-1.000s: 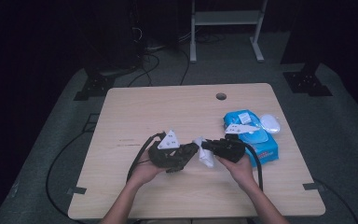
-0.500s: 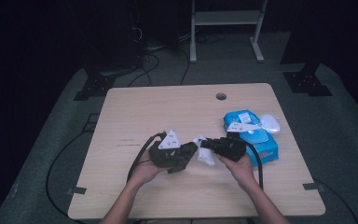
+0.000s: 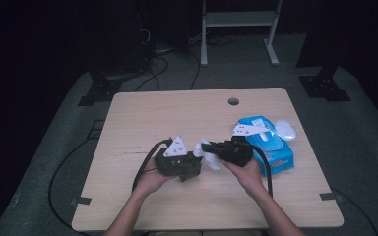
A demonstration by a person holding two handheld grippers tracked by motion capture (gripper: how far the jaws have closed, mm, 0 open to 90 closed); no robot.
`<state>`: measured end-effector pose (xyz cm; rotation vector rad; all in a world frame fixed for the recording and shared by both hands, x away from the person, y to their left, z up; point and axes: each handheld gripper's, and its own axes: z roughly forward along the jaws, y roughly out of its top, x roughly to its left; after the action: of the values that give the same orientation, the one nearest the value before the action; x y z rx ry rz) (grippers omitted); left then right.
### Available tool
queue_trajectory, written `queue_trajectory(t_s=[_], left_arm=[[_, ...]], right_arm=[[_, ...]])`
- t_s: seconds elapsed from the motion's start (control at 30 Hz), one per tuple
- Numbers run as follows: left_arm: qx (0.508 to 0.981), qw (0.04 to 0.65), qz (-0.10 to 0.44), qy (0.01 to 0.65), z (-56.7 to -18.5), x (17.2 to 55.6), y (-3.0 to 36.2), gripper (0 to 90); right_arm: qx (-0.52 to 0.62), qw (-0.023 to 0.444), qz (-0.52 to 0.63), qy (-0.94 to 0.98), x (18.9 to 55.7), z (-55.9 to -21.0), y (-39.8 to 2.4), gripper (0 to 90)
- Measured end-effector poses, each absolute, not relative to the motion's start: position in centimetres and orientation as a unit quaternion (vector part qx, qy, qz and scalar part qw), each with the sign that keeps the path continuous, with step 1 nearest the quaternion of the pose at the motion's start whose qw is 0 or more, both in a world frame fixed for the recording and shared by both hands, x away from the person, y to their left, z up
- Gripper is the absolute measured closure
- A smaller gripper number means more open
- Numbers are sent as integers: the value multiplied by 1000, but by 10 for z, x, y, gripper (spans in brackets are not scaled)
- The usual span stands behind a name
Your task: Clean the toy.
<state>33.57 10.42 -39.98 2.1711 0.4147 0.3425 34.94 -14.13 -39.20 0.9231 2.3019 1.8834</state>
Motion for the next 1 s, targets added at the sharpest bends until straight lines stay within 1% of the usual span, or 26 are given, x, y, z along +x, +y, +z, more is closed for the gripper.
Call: queue_trajectory(t_s=[0.17, 0.5, 0.63, 0.9, 1.0], left_arm=[[872, 437, 142, 168, -399, 334, 111, 634], [867, 440, 150, 179, -401, 327, 129, 633], [863, 446, 150, 182, -402, 326, 133, 633], [859, 454, 149, 183, -403, 329, 127, 635], [859, 455, 146, 183, -403, 330, 125, 636]], right_arm=[[303, 4, 599, 741, 351, -402, -139, 833], [299, -11, 591, 749, 351, -411, -121, 833], [293, -17, 601, 743, 352, -406, -117, 833], [275, -13, 614, 740, 350, -384, -109, 833], [278, -9, 612, 740, 351, -389, -111, 833]])
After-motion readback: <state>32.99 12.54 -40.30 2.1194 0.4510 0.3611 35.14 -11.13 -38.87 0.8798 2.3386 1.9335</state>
